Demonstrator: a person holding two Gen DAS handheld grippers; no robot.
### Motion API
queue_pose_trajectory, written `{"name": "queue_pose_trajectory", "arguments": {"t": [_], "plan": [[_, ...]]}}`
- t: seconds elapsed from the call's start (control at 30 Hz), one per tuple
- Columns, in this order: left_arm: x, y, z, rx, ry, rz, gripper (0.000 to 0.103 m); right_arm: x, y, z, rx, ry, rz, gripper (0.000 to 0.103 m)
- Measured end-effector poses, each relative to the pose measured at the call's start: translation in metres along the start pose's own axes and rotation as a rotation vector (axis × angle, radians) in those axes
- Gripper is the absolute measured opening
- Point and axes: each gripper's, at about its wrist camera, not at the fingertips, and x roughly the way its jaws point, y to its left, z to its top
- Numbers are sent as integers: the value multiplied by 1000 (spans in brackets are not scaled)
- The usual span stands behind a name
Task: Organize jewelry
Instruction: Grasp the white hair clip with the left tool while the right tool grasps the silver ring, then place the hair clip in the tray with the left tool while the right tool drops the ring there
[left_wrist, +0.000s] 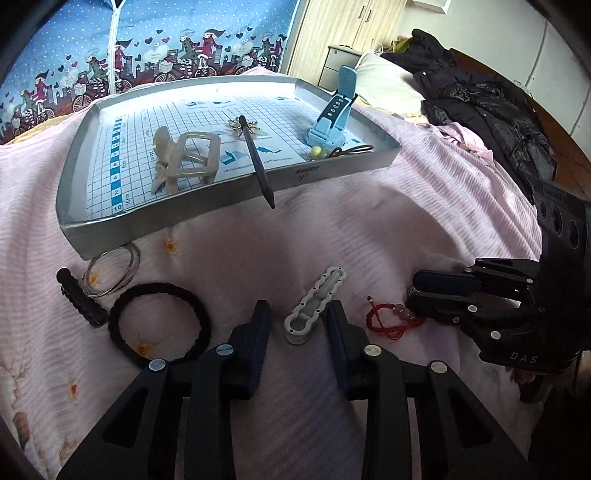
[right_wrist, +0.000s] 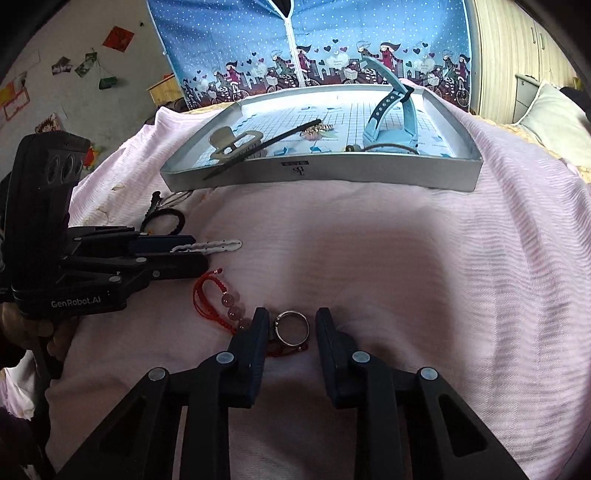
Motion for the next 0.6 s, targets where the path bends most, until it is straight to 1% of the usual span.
{"name": "queue_pose_trajectory", "arguments": {"t": [0.07,0.1,0.13,0.17,0.33,0.47,0.6], "plan": [[1,0,0,1,2,0,27,0,0,0,4,3,-1,20],[2,-1,0,2,0,1,22,0,0,0,5,2,1,20],[2,-1,0,2,-1,4,15,0,1,0,6,-1,3,20],[3,-1,0,1,-2,3,13,0,0,0,12,-4,7,20],[-2,-1,-5,-15,-32,-12,12,-8,-10,0,73,-42,42,20],[-11,-5,-13,-23,-67,6,12,-20,-16,2,100,-110,35,20],[-24,-14,-21,-20,-115,26,12,-34,-10,4,70,-195,11,20]]}}
